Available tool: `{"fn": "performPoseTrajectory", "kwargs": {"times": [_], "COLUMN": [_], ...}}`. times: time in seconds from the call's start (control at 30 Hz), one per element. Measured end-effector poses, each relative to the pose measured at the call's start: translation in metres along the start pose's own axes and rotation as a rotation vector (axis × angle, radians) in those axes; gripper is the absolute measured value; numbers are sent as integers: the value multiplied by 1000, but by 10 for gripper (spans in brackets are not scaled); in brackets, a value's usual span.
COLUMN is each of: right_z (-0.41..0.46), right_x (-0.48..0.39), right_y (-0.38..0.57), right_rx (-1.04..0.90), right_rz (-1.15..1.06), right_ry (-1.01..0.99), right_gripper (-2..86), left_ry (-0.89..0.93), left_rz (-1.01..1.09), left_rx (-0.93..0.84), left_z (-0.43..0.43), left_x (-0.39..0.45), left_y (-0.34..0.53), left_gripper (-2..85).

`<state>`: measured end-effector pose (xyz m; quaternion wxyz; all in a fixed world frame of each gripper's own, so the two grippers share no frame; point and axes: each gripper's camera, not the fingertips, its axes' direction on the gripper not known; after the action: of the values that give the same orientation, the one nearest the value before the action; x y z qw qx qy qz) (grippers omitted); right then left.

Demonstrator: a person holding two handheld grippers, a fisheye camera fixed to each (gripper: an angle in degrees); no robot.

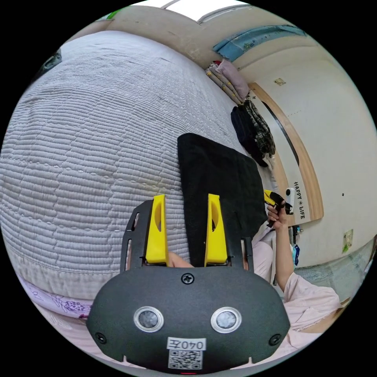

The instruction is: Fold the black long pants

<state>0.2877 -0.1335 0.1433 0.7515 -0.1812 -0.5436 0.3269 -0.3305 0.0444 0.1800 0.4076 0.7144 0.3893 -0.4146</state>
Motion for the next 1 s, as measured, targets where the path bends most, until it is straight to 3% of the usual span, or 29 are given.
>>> {"fn": "performPoseTrajectory", "kwargs": {"times": [0.2, 0.43, 0.53, 0.7, 0.8, 1.0], "right_z": [-45, -58, -61, -64, -70, -77], "right_x": [12, 12, 8, 12, -1, -30], "right_y": [-5, -20, -25, -32, -36, -30], "right_rx": [51, -22, -41, -20, -46, -92], "right_rz": [73, 90, 98, 139, 109, 52], "right_ry": [-37, -203, -128, -175, -171, -193], "right_gripper": [172, 181, 162, 144, 131, 145], "left_ry": [36, 245, 156, 166, 387, 321], "left_rz": [-12, -7, -14, -16, -46, 104], "left_rx": [5, -134, -126, -123, -171, -103], "left_z": [9, 38, 40, 47, 59, -17], "left_x": [-15, -28, -37, -44, -46, -41], "left_y": [-7, -15, -19, -29, -44, -70], "left_gripper": [111, 112, 69, 23, -3, -13]}}
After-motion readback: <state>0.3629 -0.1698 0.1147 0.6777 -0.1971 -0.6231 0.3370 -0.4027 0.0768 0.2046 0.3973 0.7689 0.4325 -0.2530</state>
